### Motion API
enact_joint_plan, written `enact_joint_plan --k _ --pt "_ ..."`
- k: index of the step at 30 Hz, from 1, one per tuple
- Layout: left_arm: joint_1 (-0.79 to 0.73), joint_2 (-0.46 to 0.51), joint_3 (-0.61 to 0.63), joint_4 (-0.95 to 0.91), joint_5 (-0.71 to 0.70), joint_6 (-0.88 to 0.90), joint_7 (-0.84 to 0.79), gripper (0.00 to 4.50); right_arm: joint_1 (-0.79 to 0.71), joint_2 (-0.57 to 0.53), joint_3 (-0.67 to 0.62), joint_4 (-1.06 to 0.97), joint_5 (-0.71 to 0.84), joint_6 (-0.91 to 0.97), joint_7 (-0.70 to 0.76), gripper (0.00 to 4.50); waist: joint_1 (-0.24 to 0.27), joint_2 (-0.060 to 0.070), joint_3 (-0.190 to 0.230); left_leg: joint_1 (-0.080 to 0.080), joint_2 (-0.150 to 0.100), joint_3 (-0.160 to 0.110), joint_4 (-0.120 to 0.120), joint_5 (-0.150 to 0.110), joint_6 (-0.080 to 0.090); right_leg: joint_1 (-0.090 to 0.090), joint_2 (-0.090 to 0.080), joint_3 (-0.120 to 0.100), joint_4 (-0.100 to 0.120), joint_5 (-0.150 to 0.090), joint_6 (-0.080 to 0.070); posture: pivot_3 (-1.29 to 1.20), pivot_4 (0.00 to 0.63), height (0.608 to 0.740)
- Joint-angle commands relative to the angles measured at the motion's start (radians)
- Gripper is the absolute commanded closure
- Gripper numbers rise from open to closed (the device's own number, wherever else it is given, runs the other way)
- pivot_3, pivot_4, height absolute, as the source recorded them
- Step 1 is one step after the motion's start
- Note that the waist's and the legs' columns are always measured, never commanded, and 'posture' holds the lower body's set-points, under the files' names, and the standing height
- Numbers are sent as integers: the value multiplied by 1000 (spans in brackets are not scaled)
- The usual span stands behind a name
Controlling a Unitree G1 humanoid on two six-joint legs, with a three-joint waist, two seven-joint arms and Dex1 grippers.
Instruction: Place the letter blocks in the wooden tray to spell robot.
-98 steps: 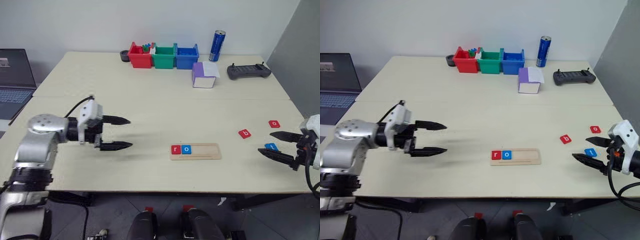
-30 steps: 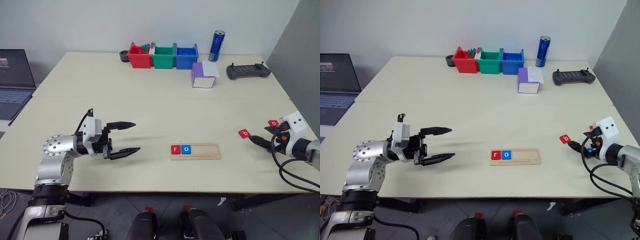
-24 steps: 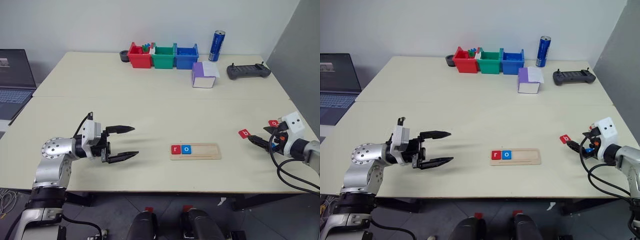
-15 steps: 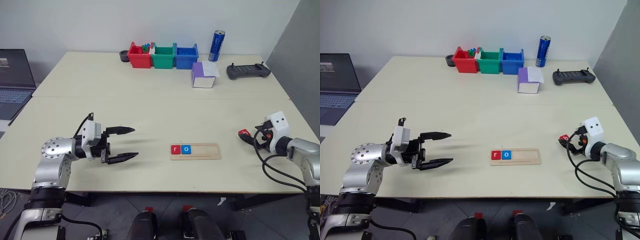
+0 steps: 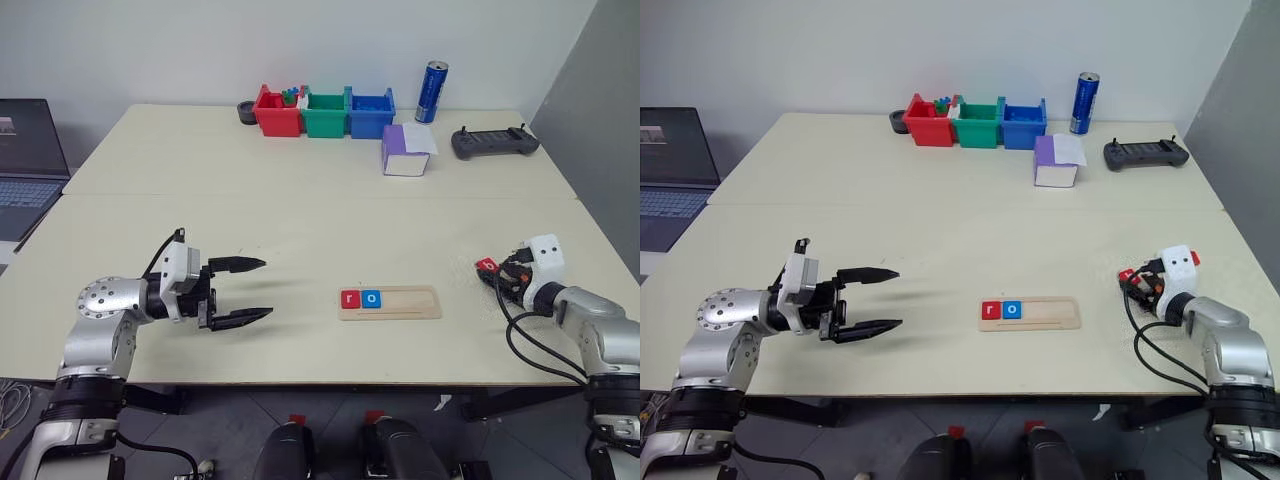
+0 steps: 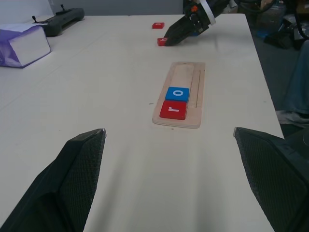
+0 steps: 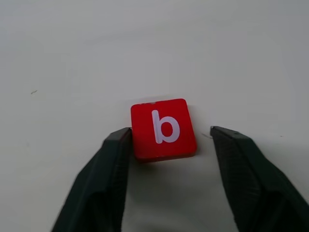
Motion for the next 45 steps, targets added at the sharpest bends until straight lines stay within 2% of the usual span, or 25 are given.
enact_joint_plan --k 1,5,8,12,16,22,28,30,31,33,36,37,39,41,45 --pt "-20 20 6 -26 -7 8 -6 0 39 18 -28 -143 -9 55 -81 3031 1 0 0 0 0 0 0 0 0 0 0 0 0 0 0 0 150 740" --pt "-46 21 -1 -9 -4 17 -12 0 114 66 -48 -391 -5 188 -199 3046 3 0 0 -1 0 0 -1 0 0 -1 0 0 0 0 0 0 150 740" --pt "-78 16 -10 12 -6 28 -24 0 161 151 -72 -614 -13 339 -334 3046 2 0 0 -1 0 0 0 0 0 -1 0 0 0 0 0 0 150 740" --pt "-125 3 -32 64 12 13 -47 0 236 277 -23 -840 -47 487 -468 3046 2 0 -1 -1 0 -1 -1 0 0 -1 0 0 0 0 0 0 150 740" --pt "-157 -14 -46 98 20 0 -57 0 297 323 24 -912 -64 537 -500 3046 1 -1 -1 -1 0 0 0 0 0 -1 0 0 0 0 0 0 150 740" --pt "-175 -21 -48 131 32 -16 -74 0 319 307 19 -868 -79 512 -486 3046 1 -1 -1 -1 0 0 0 0 0 -1 0 0 -1 0 0 0 150 740" --pt "-176 -17 -41 155 38 -34 -77 0 261 339 13 -848 -82 531 -495 1022 -1 -1 -1 -1 0 0 0 0 0 -1 0 0 0 0 0 0 150 740" --pt "-175 -15 -40 159 41 -39 -76 0 241 318 0 -862 -67 561 -470 274 0 -1 -1 -1 0 -1 0 0 0 -1 0 0 0 0 0 0 150 740" --pt "-175 -14 -41 160 42 -41 -76 0 232 285 -8 -866 -57 573 -443 17 0 -1 -1 -1 0 -1 0 0 0 -1 0 0 0 0 0 0 150 740" --pt "-176 -13 -40 160 44 -42 -74 0 217 160 -29 -853 -38 537 -340 17 1 -1 -1 -1 0 -1 0 0 0 -1 0 0 -1 0 0 0 150 740" --pt "-163 -8 -40 128 43 -36 -64 0 171 -86 -111 -716 76 347 4 17 2 -1 -1 -2 -2 0 0 0 1 -1 -1 0 -2 0 0 0 150 740" --pt "-161 -8 -40 119 41 -32 -60 0 162 -138 -123 -660 105 306 90 17 3 -1 -1 -2 -2 0 0 -1 1 -1 -1 0 -3 0 1 0 150 740" --pt "-149 -9 -40 92 36 -22 -51 0 180 -268 -99 -518 130 169 322 17 4 -3 -2 -1 -1 -1 0 -1 2 0 0 -1 -4 0 1 0 150 740" --pt "-128 -10 -38 58 30 -14 -42 0 127 -377 -22 -280 108 -7 564 17 3 -3 -2 -1 0 -2 -2 -1 2 0 2 -2 -5 0 0 0 150 740" --pt "-105 -3 -29 32 27 -6 -32 0 -29 -457 147 48 25 -291 873 17 -3 -3 -1 -1 0 -1 -1 -1 2 0 2 -1 -4 0 0 0 150 740"
